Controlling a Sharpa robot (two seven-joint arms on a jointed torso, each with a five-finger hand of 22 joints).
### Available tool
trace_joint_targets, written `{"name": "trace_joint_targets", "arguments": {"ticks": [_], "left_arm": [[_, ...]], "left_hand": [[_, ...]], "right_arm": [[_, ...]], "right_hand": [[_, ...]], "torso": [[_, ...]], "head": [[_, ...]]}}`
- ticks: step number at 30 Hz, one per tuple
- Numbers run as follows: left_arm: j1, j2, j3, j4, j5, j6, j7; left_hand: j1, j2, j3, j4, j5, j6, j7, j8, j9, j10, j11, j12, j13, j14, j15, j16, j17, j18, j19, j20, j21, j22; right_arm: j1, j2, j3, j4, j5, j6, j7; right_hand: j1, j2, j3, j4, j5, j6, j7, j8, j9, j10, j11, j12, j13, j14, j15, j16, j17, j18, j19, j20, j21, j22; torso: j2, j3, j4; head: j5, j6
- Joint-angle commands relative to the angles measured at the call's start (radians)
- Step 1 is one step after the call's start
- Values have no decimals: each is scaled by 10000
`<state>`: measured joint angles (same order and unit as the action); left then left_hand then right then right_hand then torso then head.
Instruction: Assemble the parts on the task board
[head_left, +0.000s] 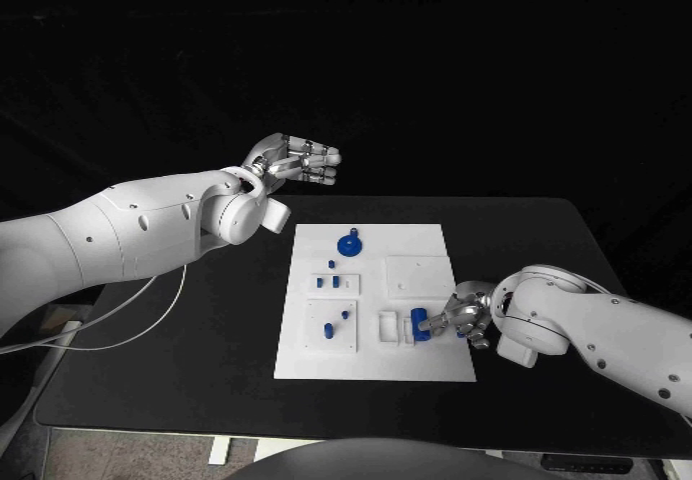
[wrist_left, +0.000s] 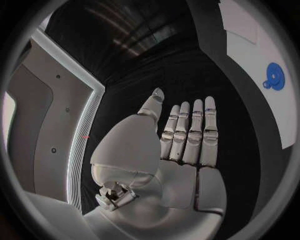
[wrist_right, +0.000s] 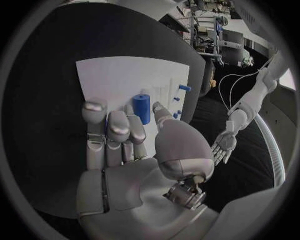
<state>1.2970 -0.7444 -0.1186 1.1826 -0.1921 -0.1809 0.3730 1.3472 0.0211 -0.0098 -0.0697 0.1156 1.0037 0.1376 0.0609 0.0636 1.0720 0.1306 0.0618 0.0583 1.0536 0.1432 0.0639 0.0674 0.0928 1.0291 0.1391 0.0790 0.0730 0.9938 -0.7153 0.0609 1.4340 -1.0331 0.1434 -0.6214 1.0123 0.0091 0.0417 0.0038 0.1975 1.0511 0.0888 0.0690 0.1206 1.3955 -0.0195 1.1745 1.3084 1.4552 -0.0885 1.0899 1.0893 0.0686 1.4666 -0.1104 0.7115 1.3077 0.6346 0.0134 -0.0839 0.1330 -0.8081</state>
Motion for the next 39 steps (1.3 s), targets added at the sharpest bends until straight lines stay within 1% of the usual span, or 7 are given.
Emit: {"name": "trace_joint_targets", "arguments": {"ticks": [1, 6, 12, 20, 25, 35, 39], "left_arm": [[2, 8, 5, 34, -18, 288, -16], [2, 7, 4, 34, -18, 364, -34], [2, 10, 4, 25, -18, 369, -33], [2, 35, 4, 21, 7, 400, -12], [2, 39, 4, 11, 35, 408, 8], [3, 34, 4, 10, 50, 462, -14], [3, 37, 4, 9, 51, 486, -25]], "left_hand": [[-34, 83, -33, 17, 21, 6, 81, 16, 2, -5, 63, -30, 6, 41, 58, -39, -12, -107, -62, 0, -37, 14], [-34, 83, -33, 17, 21, 6, 81, 16, 2, -5, 63, -30, 6, 41, 58, -39, -12, -107, -62, 0, -37, 14], [-43, 104, -54, 28, 17, 9, 82, 17, 2, 8, 63, -31, 5, 55, 61, -35, -10, -110, -63, 1, -38, 13], [-42, 119, -65, 39, 22, 8, 94, 16, 1, 15, 69, -31, 5, 115, 52, -33, -7, -114, -53, -8, -35, 14], [-41, 118, -68, 41, 22, 9, 102, 16, 2, 24, 75, -29, 6, 134, 47, -33, -6, -112, -40, -13, -29, 17], [-46, 117, -82, 58, 25, 10, 123, 16, 1, 34, 90, -31, 5, 143, 44, -34, -8, -121, -36, -18, -36, 13], [-46, 117, -82, 58, 25, 10, 123, 16, 1, 34, 90, -31, 5, 143, 44, -34, -8, -121, -36, -18, -36, 13]], "right_arm": [[-34, 144, -43, -128, -107, -167, 18], [-59, 343, -99, -278, -155, -385, 71], [-72, 485, -117, -327, -169, -542, 139], [-75, 695, -125, -486, -202, -569, 111], [-75, 787, -144, -649, -265, -540, 22], [-75, 892, -188, -1060, -349, -395, -83], [-75, 937, -197, -1123, -353, -447, -81]], "right_hand": [[-20, 29, 4, -33, -34, -40, 3, -51, -5, 23, 58, -1, 8, 0, 84, 47, 8, 97, 486, 93, 22, 846], [-50, 20, -12, -61, -78, -57, 7, -52, -11, 28, 64, 22, 25, 2, 87, 65, 26, 90, 487, 93, 50, 852], [-71, -4, -21, -56, -116, -69, 9, -53, -14, 25, 64, 24, 27, 3, 88, 71, 33, 90, 486, 92, 62, 853], [-36, -18, 32, -67, -93, -102, 20, -53, -25, 17, 70, 29, 31, 2, 93, 76, 41, 93, 478, 99, 76, 853], [-15, 18, 53, -82, -56, -107, 23, -54, -27, 16, 72, 26, 29, 2, 93, 76, 42, 93, 478, 99, 83, 854], [-82, 3, 26, -111, -119, -180, 42, -52, -56, -23, 94, -27, -8, -9, 107, 40, 15, 85, 455, 112, 61, 848], [34, 78, 103, -216, 24, -150, 38, -51, -56, -17, 93, -23, -11, -5, 104, 38, 16, 81, 453, 110, 52, 846]], "torso": [[2, -6, 4], [4, 0, 1], [4, -7, -13], [6, 6, -4], [0, 6, -17], [3, 9, -17], [2, 8, -24]], "head": [[36, -10], [76, -34], [115, -25], [112, -11], [124, -1], [109, -30], [95, -39]]}}
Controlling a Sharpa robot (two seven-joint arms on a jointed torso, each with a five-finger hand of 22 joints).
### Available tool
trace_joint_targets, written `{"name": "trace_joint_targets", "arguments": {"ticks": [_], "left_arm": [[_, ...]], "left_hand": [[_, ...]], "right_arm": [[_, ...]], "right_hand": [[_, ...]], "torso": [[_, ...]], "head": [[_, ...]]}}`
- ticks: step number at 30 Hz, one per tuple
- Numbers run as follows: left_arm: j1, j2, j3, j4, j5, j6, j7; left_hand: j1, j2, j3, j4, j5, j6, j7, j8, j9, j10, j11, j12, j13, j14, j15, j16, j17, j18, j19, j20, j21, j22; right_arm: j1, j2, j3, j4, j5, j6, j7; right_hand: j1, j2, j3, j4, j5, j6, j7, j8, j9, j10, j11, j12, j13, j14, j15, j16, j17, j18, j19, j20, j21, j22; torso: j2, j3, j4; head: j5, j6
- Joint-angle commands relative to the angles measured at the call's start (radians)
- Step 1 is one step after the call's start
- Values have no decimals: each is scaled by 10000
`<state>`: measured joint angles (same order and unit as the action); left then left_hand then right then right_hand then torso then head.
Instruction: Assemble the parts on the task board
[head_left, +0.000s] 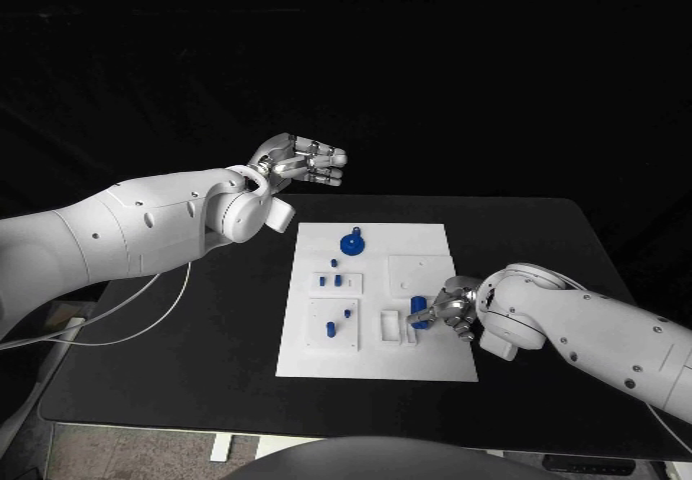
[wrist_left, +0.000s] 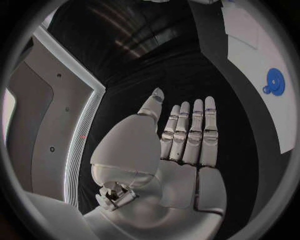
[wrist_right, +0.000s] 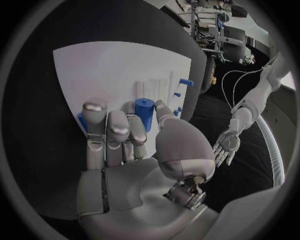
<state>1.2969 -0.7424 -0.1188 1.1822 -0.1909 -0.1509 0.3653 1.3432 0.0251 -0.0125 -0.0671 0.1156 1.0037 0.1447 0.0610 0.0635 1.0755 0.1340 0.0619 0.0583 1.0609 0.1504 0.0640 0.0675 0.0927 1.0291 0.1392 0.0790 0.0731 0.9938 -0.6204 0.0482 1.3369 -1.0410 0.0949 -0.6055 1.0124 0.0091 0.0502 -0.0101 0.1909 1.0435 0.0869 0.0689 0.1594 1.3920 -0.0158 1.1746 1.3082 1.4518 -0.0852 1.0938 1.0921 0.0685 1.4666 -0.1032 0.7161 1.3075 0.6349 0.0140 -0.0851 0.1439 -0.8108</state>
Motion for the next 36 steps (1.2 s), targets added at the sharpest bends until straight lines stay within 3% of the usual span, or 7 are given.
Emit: {"name": "trace_joint_targets", "arguments": {"ticks": [1, 4, 7, 12, 15, 26, 36], "left_arm": [[4, 20, 6, 13, 40, 194, 49], [4, 26, 6, 13, 40, 218, 40], [4, 28, 5, 12, 40, 242, 29], [4, 27, 4, 3, 40, 264, 8], [4, 22, 3, -3, 40, 277, 0], [4, -3, 2, -13, 40, 297, -9], [5, -6, 2, -10, 37, 302, -13]], "left_hand": [[-6, 77, -56, 31, 25, 10, 51, 16, 3, -1, 56, -31, 5, 70, -28, -35, -9, -120, -37, -18, -36, 12], [-4, 73, -60, 44, 25, -7, 64, 15, 3, -6, 64, -31, 5, 69, -27, -33, -9, -121, -39, -17, -38, 11], [-4, 73, -60, 44, 25, -7, 64, 15, 3, -6, 64, -31, 5, 69, -27, -33, -9, -121, -39, -17, -38, 11], [-4, 73, -60, 44, 25, -7, 64, 15, 3, -6, 64, -31, 5, 69, -27, -33, -9, -121, -39, -17, -38, 11], [-4, 73, -60, 44, 25, -7, 64, 15, 3, -6, 64, -31, 5, 69, -27, -33, -9, -121, -39, -17, -38, 11], [-4, 73, -60, 44, 25, -7, 64, 15, 3, -6, 64, -31, 5, 69, -27, -33, -9, -121, -39, -17, -38, 11], [63, 70, -38, 31, 49, -7, 62, 17, 3, 1, 64, -30, 5, 81, -27, -33, -8, -122, -41, -19, -39, 11]], "right_arm": [[-75, 3, -75, -167, -275, -8, -234], [-75, 24, -84, -198, -268, -116, -212], [-75, 13, -90, -216, -173, -243, -167], [-74, -68, -95, -212, 487, -544, 101], [-74, -157, -96, -115, 897, -786, 240], [-56, -664, -94, 541, 1836, -1456, 494], [-29, -913, -88, 1142, 2017, -1731, 565]], "right_hand": [[23, 115, 49, -130, 90, -65, 57, -53, -451, 20, 58, -21, -11, 28, 70, 0, -6, 79, 455, 36, 12, 849], [29, 233, 460, -336, 129, -13, 52, -54, -485, 28, 60, -21, -23, 32, 63, -11, -11, 71, 455, 29, 13, 849], [104, 362, 980, -610, 1083, 65, 42, -57, -540, 39, 52, -10, -24, 33, 42, -15, -13, 62, 457, 13, 15, 849], [73, 239, 1971, -1087, 2081, 233, 5, -55, -634, 0, 50, -133, -126, 21, 33, -98, -82, 35, 424, 5, -96, 824], [-14, 107, 2347, -1230, 2302, 322, -10, -56, -679, 20, 38, -124, -146, 35, 25, -107, -87, 20, 429, -5, -101, 825], [-153, -253, 2225, -1193, 2779, 516, -47, -58, -865, 43, 34, -142, -207, 38, 26, -145, -129, -7, 419, -8, -161, 812], [1, -356, 1634, -909, 2647, 658, -87, -57, -893, 48, 13, -147, -252, 36, 6, -170, -159, -9, 419, -22, -249, 796]], "torso": [[-1, 3, -11], [-2, 3, -10], [-3, -1, -8], [-6, -4, -3], [-1, 2, -1], [-5, -7, -13], [-2, -2, -13]], "head": [[-14, -12], [-39, -15], [-52, -19], [-56, -25], [-46, -11], [-57, 37], [-34, 98]]}}
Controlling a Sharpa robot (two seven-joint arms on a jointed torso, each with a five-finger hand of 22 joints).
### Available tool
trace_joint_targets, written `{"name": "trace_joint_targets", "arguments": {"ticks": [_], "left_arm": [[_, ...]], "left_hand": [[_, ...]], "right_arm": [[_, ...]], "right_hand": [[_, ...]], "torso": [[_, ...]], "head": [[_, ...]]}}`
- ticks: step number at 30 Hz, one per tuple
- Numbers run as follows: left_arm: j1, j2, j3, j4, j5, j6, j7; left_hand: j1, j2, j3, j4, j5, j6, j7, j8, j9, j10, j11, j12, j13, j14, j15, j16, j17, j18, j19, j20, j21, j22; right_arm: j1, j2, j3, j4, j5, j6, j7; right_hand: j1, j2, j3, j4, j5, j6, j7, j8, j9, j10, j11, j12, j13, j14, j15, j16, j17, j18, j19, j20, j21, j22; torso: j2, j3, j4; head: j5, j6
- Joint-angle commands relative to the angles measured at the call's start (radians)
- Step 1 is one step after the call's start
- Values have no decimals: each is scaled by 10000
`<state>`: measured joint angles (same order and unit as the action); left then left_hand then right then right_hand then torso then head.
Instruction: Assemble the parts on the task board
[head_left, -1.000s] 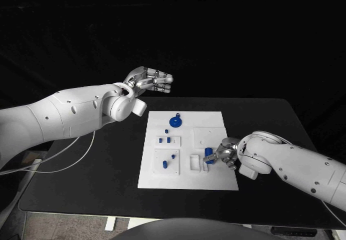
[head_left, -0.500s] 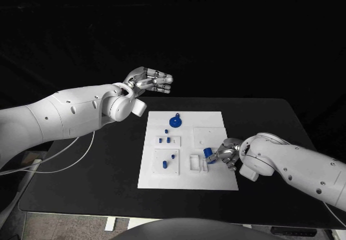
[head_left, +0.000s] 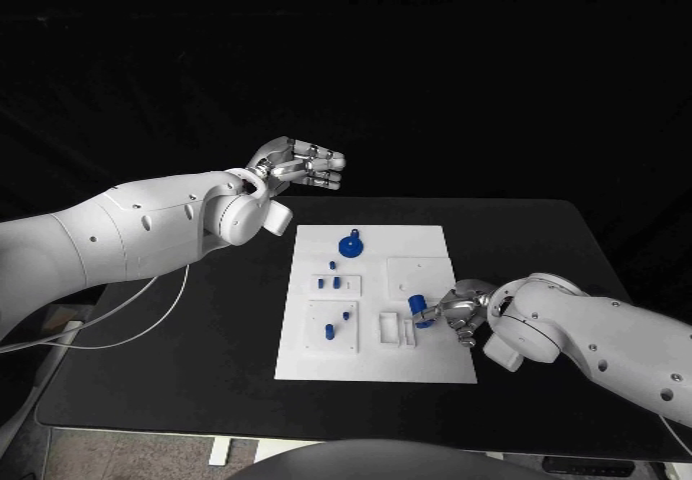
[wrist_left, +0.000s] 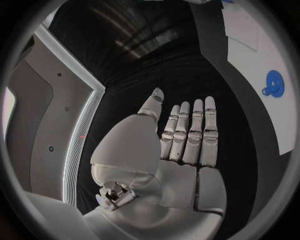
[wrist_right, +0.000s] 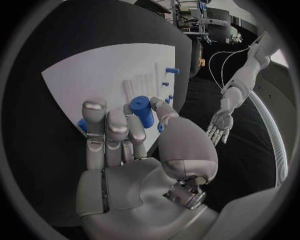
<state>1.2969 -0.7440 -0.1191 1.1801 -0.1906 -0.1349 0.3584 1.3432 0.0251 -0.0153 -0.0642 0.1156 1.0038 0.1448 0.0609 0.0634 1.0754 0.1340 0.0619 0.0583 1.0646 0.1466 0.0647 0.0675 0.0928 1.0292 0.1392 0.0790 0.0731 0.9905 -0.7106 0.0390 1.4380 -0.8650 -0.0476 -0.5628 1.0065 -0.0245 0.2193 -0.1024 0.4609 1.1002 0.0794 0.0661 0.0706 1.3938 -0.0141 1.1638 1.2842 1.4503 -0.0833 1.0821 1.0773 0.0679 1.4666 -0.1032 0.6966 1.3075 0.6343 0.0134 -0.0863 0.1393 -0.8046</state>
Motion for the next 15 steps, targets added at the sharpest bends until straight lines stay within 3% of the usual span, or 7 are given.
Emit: {"name": "trace_joint_targets", "arguments": {"ticks": [1, 15], "left_arm": [[5, 12, 5, 12, 34, 141, 58], [5, 15, 5, 24, 29, 144, 68]], "left_hand": [[63, 70, -9, 2, 49, -7, 62, 17, 4, 1, 64, -30, 5, 44, 11, -41, -8, -122, -41, -19, -39, 10], [63, 70, -9, 2, 49, -7, 62, 17, 4, 1, 64, -30, 5, 44, 11, -41, -8, -122, -41, -19, -39, 10]], "right_arm": [[4, -13, 4, 164, 258, -310, 138], [5, 197, 3, 432, 174, 20, -27]], "right_hand": [[59, -20, -57, 13, -52, 91, -11, -29, -5, 30, -3, -39, -11, 51, -13, -52, -12, -2, 419, -21, -55, 796], [151, -38, -304, 180, -407, 87, -9, -30, -11, 27, 1, -42, -23, 48, -20, -50, -2, -6, 423, -30, -60, 800]], "torso": [[5, 5, 5], [6, -12, 17]], "head": [[0, 29], [5, -59]]}}
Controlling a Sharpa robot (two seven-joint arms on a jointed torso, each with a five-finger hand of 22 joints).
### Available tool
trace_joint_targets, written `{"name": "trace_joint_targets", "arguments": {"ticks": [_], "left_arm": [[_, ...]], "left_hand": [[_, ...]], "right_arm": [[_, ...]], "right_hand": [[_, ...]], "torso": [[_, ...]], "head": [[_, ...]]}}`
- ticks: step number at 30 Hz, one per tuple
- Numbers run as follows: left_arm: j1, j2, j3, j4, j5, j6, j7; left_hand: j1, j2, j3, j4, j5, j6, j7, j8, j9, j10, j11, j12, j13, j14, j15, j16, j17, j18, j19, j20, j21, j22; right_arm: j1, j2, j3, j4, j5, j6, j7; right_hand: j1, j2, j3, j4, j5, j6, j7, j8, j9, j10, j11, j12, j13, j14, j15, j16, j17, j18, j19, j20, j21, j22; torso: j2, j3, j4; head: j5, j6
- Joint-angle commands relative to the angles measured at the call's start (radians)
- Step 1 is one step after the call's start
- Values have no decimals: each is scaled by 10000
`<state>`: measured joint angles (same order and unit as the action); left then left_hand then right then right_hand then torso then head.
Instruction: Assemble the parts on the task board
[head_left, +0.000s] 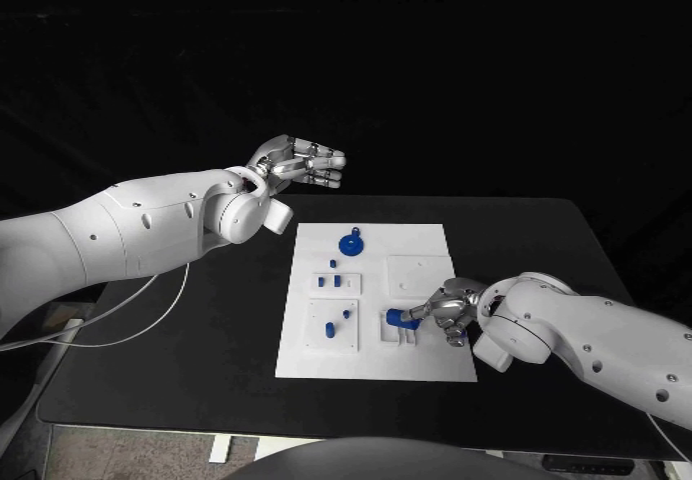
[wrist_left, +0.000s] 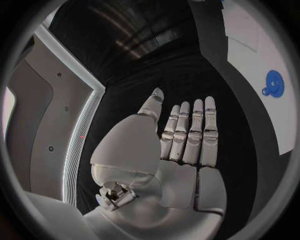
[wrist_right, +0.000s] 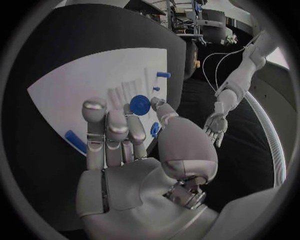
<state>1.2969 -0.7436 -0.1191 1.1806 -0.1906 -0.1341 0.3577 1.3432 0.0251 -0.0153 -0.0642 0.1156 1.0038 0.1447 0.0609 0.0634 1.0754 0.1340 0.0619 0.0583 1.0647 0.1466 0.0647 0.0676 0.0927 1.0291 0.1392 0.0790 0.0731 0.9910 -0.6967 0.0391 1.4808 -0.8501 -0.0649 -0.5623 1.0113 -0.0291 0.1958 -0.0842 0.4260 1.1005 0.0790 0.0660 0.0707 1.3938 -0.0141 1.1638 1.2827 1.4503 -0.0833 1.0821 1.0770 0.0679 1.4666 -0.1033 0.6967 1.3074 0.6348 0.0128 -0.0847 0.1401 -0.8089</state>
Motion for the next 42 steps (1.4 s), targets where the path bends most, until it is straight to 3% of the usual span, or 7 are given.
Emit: {"name": "trace_joint_targets", "arguments": {"ticks": [1, 12, 22, 42], "left_arm": [[5, 14, 5, 21, 29, 137, 75], [5, 7, 5, 33, 28, 135, 81], [6, -3, 5, 40, 23, 137, 77], [6, -25, 5, 51, 22, 136, 63]], "left_hand": [[63, 70, -9, 2, 49, -7, 62, 17, 4, 1, 64, -30, 5, 44, 11, -41, -9, -122, -41, -19, -39, 10], [63, 70, -9, 2, 49, -7, 62, 17, 4, 1, 64, -30, 5, 44, 11, -41, -9, -122, -41, -19, -39, 10], [63, 70, -9, 2, 49, -7, 62, 17, 4, 1, 64, -30, 5, 44, 11, -41, -9, -122, -41, -19, -39, 10], [62, 81, 5, -10, 43, 1, 60, 17, 4, 1, 60, -32, 4, 43, 19, -42, -9, -121, -40, -19, -36, 12]], "right_arm": [[-1, 101, 2, -11, 19, 213, -45], [-38, 565, -31, -353, -227, -6, -160], [-93, 722, -138, -476, -667, -114, -171], [-255, 489, -171, -216, -2897, 1237, -224]], "right_hand": [[107, 8, -82, 9, -91, 80, -5, -32, -13, 22, 2, -46, -11, 50, -19, -46, 6, -7, 424, -30, -61, 801], [130, 3, -170, 90, -144, 88, -8, -30, -11, 26, 1, -32, -4, 47, -27, -53, 8, -5, 428, -37, -66, 801], [146, 6, -205, 134, -172, 86, -7, -31, -11, 22, -3, -39, -8, 45, -38, -61, 7, -2, 432, -48, -79, 798], [413, -232, -433, 369, -875, -63, 33, -28, -3, -24, 21, -111, -65, 42, -25, -140, -5, 11, 441, -37, -137, 796]], "torso": [[1, -7, 2], [6, 3, 7], [4, 11, -11], [1, 13, -9]], "head": [[-1, -19], [27, -59], [39, -73], [-12, -95]]}}
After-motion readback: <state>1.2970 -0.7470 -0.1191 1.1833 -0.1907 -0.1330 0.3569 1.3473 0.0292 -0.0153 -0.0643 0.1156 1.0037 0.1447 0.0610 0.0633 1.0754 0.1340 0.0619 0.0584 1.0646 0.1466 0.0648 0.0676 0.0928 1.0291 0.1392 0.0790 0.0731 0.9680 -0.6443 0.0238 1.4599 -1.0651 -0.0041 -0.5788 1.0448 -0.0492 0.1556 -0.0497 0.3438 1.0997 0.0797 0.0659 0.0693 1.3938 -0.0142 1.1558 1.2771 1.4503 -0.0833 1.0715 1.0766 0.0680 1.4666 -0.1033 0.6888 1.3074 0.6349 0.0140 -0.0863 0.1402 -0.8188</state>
